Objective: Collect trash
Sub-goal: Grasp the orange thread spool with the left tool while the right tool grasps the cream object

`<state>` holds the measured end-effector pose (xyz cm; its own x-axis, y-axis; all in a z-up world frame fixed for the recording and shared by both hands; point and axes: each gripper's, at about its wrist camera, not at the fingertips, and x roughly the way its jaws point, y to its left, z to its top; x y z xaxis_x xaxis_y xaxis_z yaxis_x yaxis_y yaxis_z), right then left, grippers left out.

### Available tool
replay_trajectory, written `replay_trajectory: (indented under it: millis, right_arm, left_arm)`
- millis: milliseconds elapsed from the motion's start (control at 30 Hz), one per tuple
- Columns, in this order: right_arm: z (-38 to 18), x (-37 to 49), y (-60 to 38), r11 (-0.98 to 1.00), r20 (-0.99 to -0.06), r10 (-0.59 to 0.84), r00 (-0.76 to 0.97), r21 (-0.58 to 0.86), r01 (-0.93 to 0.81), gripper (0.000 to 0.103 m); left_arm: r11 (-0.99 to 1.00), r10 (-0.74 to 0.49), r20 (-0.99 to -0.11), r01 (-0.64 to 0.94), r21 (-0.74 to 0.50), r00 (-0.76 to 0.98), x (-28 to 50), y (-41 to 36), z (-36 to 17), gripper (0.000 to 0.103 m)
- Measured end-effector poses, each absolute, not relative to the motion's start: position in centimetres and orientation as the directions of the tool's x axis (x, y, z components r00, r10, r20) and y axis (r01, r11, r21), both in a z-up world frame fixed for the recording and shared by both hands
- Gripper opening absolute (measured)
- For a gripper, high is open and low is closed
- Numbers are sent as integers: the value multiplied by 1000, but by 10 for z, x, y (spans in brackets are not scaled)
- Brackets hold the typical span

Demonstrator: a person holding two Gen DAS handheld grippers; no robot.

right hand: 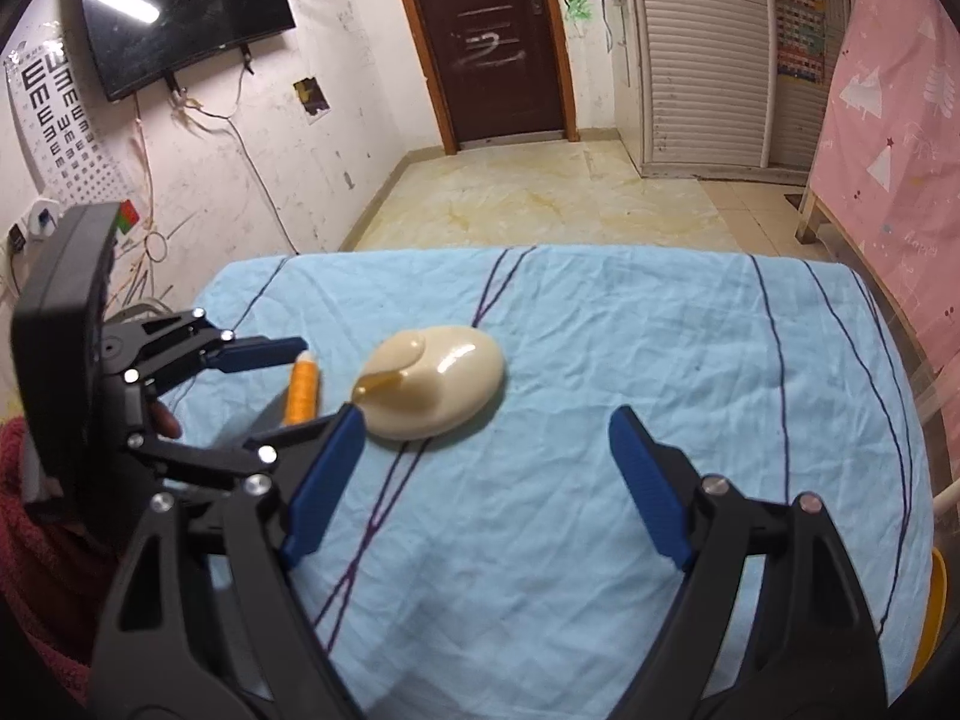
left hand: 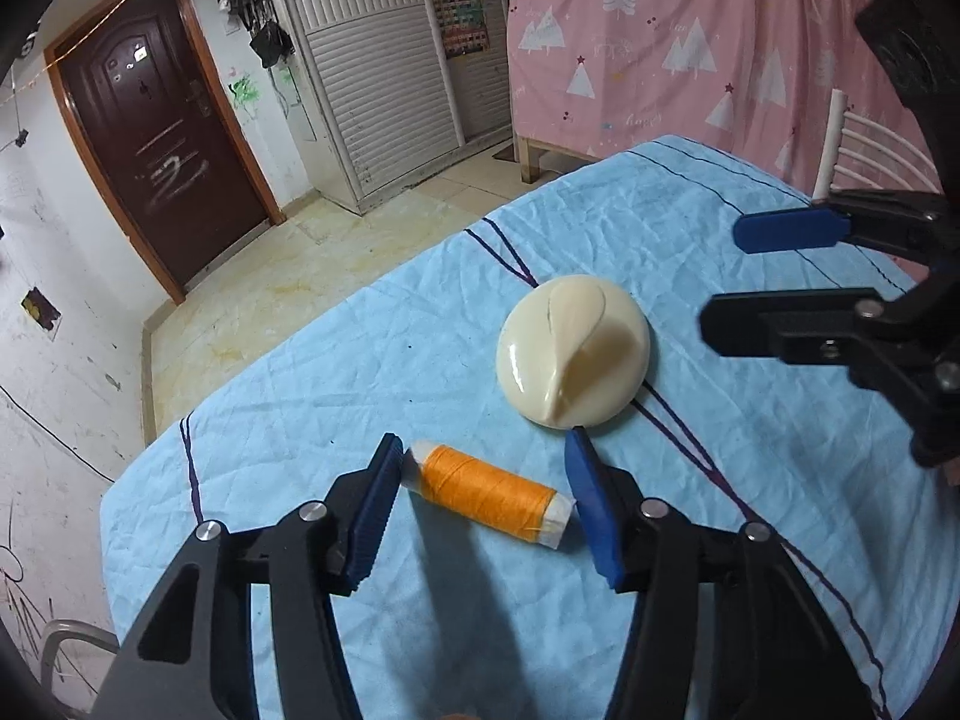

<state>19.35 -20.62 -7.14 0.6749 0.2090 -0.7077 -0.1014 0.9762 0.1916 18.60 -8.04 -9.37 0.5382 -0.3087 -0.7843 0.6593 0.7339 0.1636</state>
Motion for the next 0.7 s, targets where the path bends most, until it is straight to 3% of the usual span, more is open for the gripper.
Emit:
replay_trajectory:
  millis: [100,200,700]
  right_arm:
    - [-73,202,-199,975,-712,217,668,186,-119,81]
    - [-77,212,-192,975,-723,222,654,175,-137,90]
    - [-99,247,-160,975,-783,203,588,107,-194,87]
  left_arm:
    - [739,-307,-789,656,153,531,186,-78,-93,47]
    - [754,-296,-793,640,148,532,189,-71,-92,47]
    - [762,-312,-792,636,121,525,190,-66,-94,47]
